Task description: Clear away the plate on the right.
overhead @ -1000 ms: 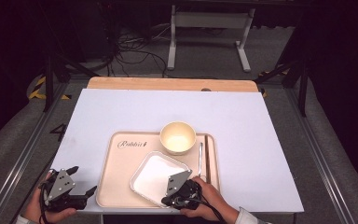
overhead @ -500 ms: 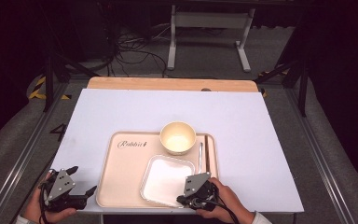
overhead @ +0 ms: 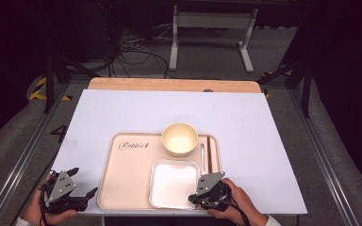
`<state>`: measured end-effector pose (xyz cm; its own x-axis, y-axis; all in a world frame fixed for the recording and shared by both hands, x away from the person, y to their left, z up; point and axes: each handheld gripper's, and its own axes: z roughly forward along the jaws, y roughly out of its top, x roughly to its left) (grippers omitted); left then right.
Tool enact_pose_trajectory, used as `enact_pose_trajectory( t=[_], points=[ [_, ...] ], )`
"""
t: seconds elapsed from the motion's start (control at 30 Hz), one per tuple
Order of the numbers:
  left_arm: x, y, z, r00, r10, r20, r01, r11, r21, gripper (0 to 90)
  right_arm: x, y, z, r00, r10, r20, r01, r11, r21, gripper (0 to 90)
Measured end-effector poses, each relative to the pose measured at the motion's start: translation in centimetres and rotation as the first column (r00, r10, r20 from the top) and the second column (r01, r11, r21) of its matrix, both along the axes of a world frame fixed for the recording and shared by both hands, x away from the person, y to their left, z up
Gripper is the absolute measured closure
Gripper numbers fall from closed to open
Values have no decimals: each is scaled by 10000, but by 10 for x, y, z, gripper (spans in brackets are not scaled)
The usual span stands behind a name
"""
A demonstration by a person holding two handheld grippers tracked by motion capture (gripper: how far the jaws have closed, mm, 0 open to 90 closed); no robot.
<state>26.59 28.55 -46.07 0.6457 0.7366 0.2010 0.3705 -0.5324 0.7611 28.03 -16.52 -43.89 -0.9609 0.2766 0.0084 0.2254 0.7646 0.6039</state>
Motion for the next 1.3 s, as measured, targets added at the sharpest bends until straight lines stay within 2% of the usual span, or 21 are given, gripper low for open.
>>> enact_pose_trajectory(
  t=[0.37, 0.53, 0.9, 1.1, 1.3],
  points=[
    [0, 0, 0, 10000, 1, -13, -1, 10000, -18, 109, 1, -7, 1, 9999, -134, 90, 135, 9999, -48, 876],
    [0, 0, 0, 10000, -35, -25, 35, 10000, 19, 109, 3, -9, 2, 9993, -323, 169, 319, 9992, 245, 877],
    [1, 0, 0, 10000, -65, -36, 65, 10000, 6, 109, 4, -12, 4, 9977, -519, 434, 503, 9981, 356, 872],
    [1, -2, 0, 9999, -84, -59, 84, 10000, 48, 110, 7, -14, 5, 9948, -696, 739, 660, 9965, 507, 862],
    [1, -3, -1, 9999, -129, -93, 129, 9999, 41, 110, 7, -15, 7, 9938, -773, 797, 717, 9949, 716, 846]
  ],
)
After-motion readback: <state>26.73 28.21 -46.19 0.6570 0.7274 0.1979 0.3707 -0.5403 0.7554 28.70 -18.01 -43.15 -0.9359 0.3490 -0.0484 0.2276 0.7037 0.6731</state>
